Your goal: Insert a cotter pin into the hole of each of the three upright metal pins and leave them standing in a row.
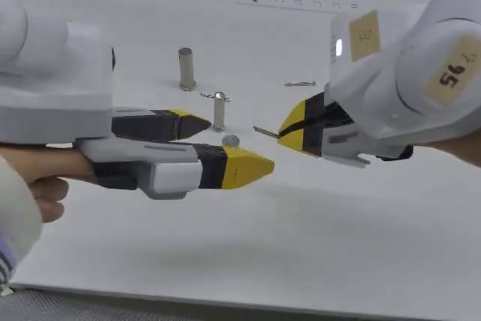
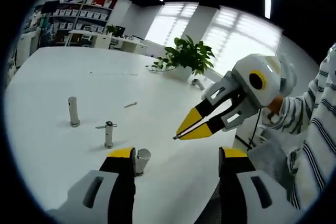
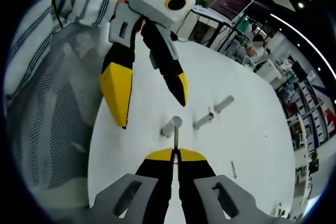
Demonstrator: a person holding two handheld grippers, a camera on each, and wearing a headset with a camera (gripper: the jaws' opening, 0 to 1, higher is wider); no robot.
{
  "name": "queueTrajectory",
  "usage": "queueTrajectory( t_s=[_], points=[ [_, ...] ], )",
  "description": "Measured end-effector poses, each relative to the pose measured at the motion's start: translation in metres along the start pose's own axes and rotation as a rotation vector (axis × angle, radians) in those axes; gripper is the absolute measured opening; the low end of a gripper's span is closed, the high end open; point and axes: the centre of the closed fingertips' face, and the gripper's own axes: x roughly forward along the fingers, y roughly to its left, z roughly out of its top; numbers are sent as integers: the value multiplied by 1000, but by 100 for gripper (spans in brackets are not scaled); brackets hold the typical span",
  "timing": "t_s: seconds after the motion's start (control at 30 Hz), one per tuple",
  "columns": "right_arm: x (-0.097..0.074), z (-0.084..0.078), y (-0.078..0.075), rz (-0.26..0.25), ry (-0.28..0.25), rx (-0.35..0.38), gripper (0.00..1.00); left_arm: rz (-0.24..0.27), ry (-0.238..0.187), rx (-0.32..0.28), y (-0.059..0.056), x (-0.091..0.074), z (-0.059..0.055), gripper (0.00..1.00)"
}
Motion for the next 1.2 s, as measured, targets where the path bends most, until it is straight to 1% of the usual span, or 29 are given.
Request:
queueTrajectory(
  t_s=[0.1,0.17,0.23,0.3,0.37,0.4,0.43,0.47,0.5,0.53,0.57,0.6,0.63,0.67,0.7,0.73,0.77,0.8,0.83,0.87,0.93,1.13,1.2],
  points=[
    [-1,1,3,-4,-4,3,2,2,4,-10,1,5,-1,52],
    [-2,0,6,-7,-6,4,2,6,-6,-14,2,6,0,46],
    [-2,-1,7,-7,-6,7,2,-11,-18,-37,-1,9,1,45],
    [-3,-1,9,-4,-9,20,2,-18,-31,-39,-3,11,1,45],
    [-4,-2,10,-5,-16,32,2,-25,-24,-73,-4,13,-1,43],
    [-5,-2,11,-6,-15,31,2,-30,-29,-85,-4,14,-1,41],
    [-5,-3,11,-9,-14,31,2,-36,-37,-111,-5,15,0,39],
    [-6,-3,11,-11,-15,30,2,-27,-64,-143,-3,17,3,38],
    [-6,-3,12,-10,-17,34,2,-48,-73,-183,-5,17,4,36],
    [-6,-4,12,-11,-17,36,2,-57,-58,-203,-6,17,1,33],
    [-7,-4,12,-11,-18,37,2,-50,-48,-200,-4,18,0,29],
    [-7,-4,12,-12,-19,40,2,-46,-46,-188,-3,19,-1,25],
    [-7,-5,13,-13,-18,41,2,-39,-38,-178,-3,20,-2,22],
    [-8,-5,13,-13,-18,41,2,-37,-31,-182,-2,20,-3,20],
    [-8,-5,13,-13,-18,41,2,-41,-11,-192,-2,20,-6,20],
    [-8,-5,13,-13,-20,42,2,-43,30,-230,-3,20,-13,19],
    [-8,-5,13,-13,-20,43,2,-40,18,-216,-1,22,-11,18],
    [-8,-6,13,-14,-19,43,2,-38,18,-205,-1,22,-12,16],
    [-8,-6,13,-15,-19,42,2,-38,22,-209,-2,22,-13,14],
    [-8,-6,13,-15,-19,42,2,-42,34,-230,-2,23,-15,12],
    [-9,-6,14,-14,-21,43,2,-48,39,-241,-3,24,-15,12],
    [-8,-7,16,-10,-20,42,2,-61,50,-258,-7,26,-16,11],
    [-7,-7,17,-8,-21,43,2,-64,50,-261,-8,27,-17,9]
  ],
)
